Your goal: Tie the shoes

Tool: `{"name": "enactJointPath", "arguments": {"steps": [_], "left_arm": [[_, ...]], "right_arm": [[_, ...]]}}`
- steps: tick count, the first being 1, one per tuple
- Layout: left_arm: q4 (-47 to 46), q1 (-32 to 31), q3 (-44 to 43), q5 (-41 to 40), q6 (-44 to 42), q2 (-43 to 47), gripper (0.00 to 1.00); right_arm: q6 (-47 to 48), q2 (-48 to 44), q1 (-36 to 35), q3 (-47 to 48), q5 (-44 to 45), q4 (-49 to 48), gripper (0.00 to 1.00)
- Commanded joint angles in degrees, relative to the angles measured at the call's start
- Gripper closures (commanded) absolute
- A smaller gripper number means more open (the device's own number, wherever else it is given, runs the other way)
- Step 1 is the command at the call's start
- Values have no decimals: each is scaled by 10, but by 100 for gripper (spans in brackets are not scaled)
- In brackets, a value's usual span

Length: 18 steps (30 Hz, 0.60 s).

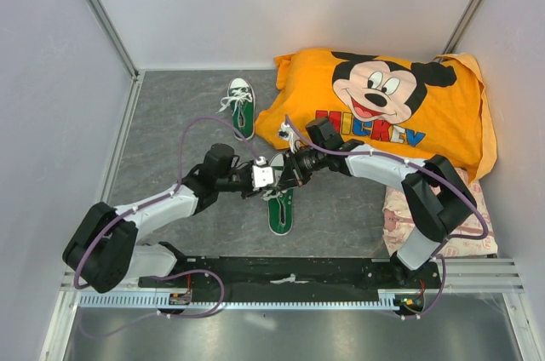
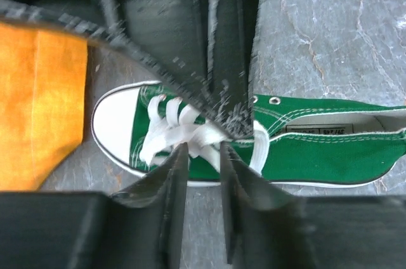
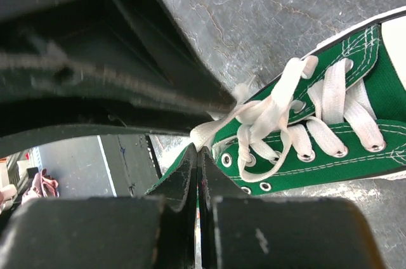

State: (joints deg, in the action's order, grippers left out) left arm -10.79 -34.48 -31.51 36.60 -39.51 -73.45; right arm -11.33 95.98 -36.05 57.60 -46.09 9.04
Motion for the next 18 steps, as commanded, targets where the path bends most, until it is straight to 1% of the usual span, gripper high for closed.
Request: {"name": "enactJointPath", "arguments": {"steps": [1,2,3,5,6,8,9,11,12,16,18], "left_arm": [[-14,33,17,33,27,57,51],[-13,35,35,34,25,72,48],[-14,35,45,36,22,93,33],[-36,35,69,48,22,111,25],[-42,35,74,52,25,115,12],[-63,34,79,66,38,114,8],[-73,32,81,68,44,111,3],[-88,30,80,60,58,94,2],[-111,30,79,60,70,89,2],[-133,25,66,80,83,60,2],[-139,21,60,83,84,44,7]], "right_arm": [[-22,-19,1,-6,-6,-51,100],[-26,-23,1,-9,-6,-58,100],[-34,-25,2,-15,-5,-71,100],[-40,-30,2,-21,-4,-82,100],[-44,-32,1,-26,-3,-86,100],[-49,-34,2,-29,-3,-100,100],[-51,-34,3,-32,-5,-104,100],[-53,-37,3,-34,-4,-107,100],[-55,-40,2,-38,-3,-111,100],[-62,-43,3,-48,-2,-125,100],[-64,-46,3,-50,-1,-128,100]]}}
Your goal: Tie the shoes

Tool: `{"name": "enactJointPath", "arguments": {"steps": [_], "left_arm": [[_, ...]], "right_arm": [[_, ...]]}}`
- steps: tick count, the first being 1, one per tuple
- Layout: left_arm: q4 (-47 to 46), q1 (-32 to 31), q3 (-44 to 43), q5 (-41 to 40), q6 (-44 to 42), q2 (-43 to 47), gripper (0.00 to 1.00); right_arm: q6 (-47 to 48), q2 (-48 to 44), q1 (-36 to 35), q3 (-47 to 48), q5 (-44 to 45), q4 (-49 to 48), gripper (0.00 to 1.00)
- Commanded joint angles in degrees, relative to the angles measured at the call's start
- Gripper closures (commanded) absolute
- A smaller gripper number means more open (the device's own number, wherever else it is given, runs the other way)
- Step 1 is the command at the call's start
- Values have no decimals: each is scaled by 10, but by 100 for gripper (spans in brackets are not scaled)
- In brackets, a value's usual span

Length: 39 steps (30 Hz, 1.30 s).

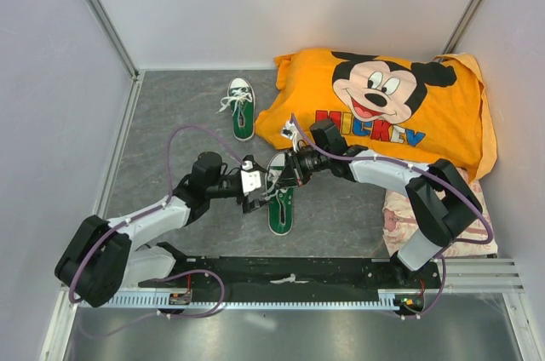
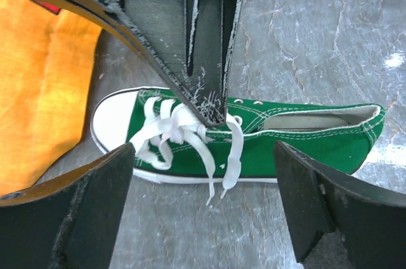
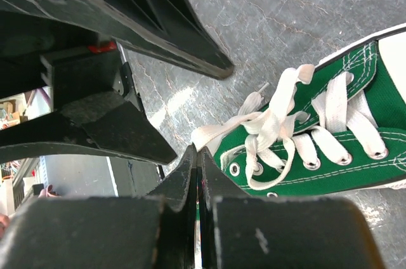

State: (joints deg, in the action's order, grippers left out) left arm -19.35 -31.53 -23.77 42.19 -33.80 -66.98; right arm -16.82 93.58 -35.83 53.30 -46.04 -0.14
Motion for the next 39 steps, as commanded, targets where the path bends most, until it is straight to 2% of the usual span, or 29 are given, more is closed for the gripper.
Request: {"name": "enactJointPath", "arguments": {"steps": [1,6,19,21,25,32,35,39], "left_arm": [[-53,-10,-22,31,27,-26,9],[-53,-12,-44,39,27,-59,27],[-64,-15,-51,42,56,-72,34],[-63,-15,-53,36,72,-75,41],[-60,-15,-51,16,73,-77,47],[-46,-14,-58,-20,68,-87,71],[-45,-15,-59,-19,65,-90,77],[-39,-14,-66,-18,63,-97,74]], "right_arm": [[-11,-23,0,-10,-2,-39,100],[-19,-28,1,-19,-1,-53,100],[-48,-31,2,-36,3,-99,100],[-53,-31,2,-39,3,-109,100],[-56,-31,2,-42,2,-113,100],[-62,-30,4,-44,-5,-126,100],[-66,-31,5,-46,-8,-133,100],[-73,-32,9,-51,-13,-141,100]]}}
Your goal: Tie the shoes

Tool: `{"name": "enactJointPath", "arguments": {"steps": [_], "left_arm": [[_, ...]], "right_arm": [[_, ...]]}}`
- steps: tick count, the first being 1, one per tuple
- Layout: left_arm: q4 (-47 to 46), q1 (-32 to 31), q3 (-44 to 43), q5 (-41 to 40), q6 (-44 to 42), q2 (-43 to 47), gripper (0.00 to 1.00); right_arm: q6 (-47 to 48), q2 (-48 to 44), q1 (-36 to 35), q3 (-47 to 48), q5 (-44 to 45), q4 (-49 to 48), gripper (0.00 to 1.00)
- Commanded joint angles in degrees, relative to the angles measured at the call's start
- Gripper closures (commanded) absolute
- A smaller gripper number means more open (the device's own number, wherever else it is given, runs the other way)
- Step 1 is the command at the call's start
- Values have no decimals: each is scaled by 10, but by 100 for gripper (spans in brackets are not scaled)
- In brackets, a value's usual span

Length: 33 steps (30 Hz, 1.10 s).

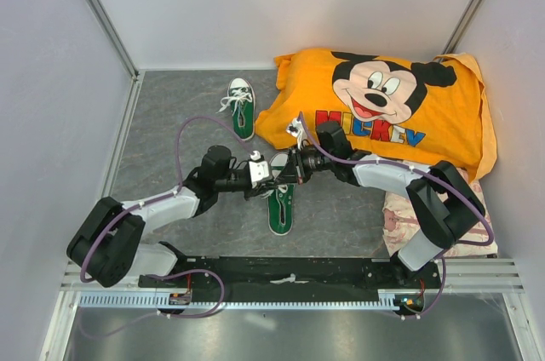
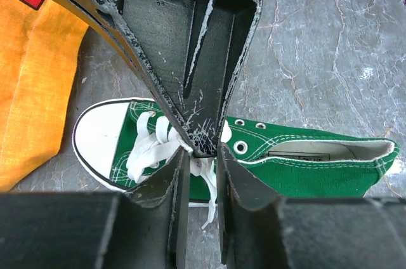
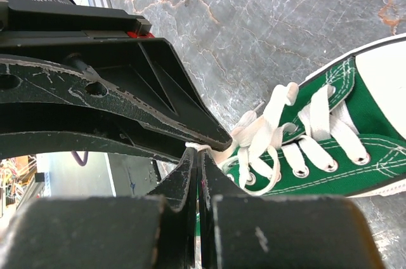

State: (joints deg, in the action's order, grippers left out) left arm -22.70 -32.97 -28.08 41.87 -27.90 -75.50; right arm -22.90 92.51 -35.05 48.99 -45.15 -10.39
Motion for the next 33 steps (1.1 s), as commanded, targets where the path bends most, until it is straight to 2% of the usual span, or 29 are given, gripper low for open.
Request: {"name": "enactJointPath", "arguments": {"steps": [1,2,4,9,12,16,20,22,25,26,29,30,33], "left_arm": [[-5,-1,-25,-14,2,-13,72],[-4,-1,-26,-14,1,-16,65],[0,-1,-29,-7,-5,-18,59],[13,-1,-36,2,-20,-24,59],[28,-8,-44,-1,-37,-29,66],[87,-15,-73,-6,-75,-29,82],[144,-15,-97,-24,-116,-35,92],[167,-15,-102,-22,-141,-34,97],[175,-16,-100,-16,-154,-34,98],[178,-16,-102,-14,-156,-34,98],[184,-16,-102,-7,-173,-36,98],[187,-15,-103,-5,-186,-37,98],[190,-15,-103,1,-197,-38,98]], "right_arm": [[-14,-23,2,-9,-23,-40,100],[-14,-24,2,-12,-23,-44,100],[-16,-26,3,-13,-23,-44,100],[-16,-24,6,-13,-25,-44,100],[-17,-24,7,-14,-24,-44,100],[-17,-23,11,-14,-27,-44,100],[-14,-26,14,-14,-29,-40,100],[7,-26,15,-7,-35,-18,94],[56,-33,23,-1,-44,22,65],[75,-41,26,0,-48,34,51],[168,-68,38,2,-48,82,41],[223,-75,42,0,-42,96,40],[311,-100,45,-5,-37,103,39]]}}
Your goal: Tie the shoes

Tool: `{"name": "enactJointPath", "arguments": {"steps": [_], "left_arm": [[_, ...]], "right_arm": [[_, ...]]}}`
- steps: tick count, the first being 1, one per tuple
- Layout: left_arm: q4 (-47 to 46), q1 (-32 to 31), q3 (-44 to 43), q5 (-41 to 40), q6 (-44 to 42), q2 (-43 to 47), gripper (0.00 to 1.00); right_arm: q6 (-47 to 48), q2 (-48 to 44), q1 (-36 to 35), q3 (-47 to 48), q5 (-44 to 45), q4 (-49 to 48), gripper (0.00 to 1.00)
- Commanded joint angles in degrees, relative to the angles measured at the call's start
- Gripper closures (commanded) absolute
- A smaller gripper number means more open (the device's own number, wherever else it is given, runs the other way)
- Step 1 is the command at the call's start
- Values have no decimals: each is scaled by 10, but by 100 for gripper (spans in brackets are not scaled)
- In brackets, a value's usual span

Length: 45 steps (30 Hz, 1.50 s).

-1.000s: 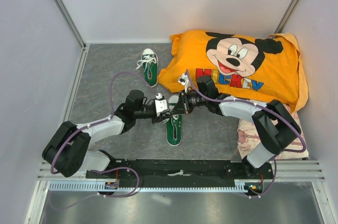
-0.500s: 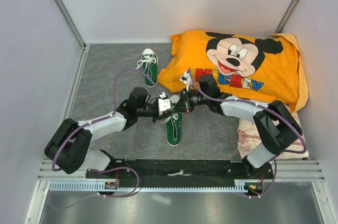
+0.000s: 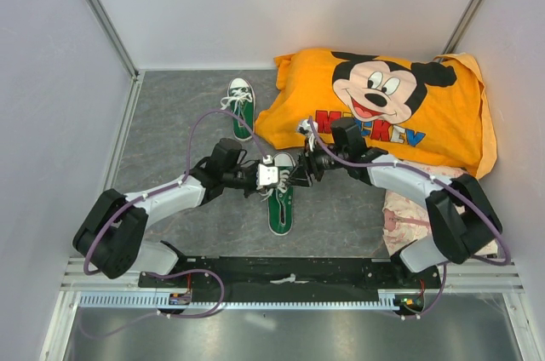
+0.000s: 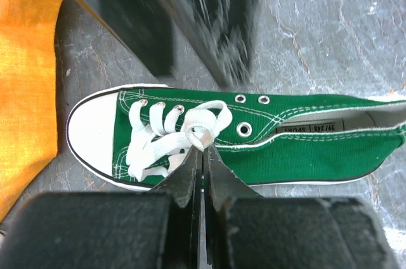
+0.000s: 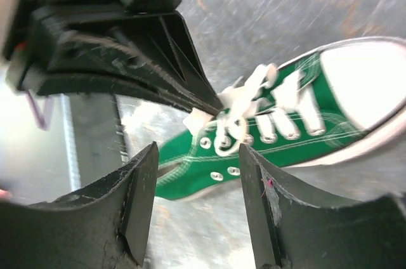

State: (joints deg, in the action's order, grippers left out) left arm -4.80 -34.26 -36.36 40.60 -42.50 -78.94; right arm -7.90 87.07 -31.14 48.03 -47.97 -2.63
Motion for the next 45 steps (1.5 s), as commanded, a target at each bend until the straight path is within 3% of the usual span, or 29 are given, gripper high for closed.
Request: {"name": "enactJointPath", "arguments": {"steps": [1,4,15,27,30,34,36,41,45], "left_arm": [[12,-3,-20,16,-53,-5,98],[13,-2,-21,23,-58,-6,99],[15,-2,-26,38,-64,-13,98],[18,-2,-32,43,-61,-17,98],[19,-2,-33,45,-61,-18,98],[22,-2,-36,45,-60,-22,98],[27,-2,-39,47,-56,-22,93],[7,23,-12,59,-19,22,63],[-33,37,28,65,-6,70,57]], "right_arm": [[205,-49,5,4,-13,25,39],[262,-36,3,14,-34,39,41],[323,14,-28,61,-61,56,43],[379,31,-46,65,-60,71,57],[384,35,-47,65,-56,71,64],[385,36,-47,64,-54,69,91],[385,35,-48,59,-49,65,100],[351,28,-48,47,-41,32,100],[311,19,-48,31,-34,-15,100]]}}
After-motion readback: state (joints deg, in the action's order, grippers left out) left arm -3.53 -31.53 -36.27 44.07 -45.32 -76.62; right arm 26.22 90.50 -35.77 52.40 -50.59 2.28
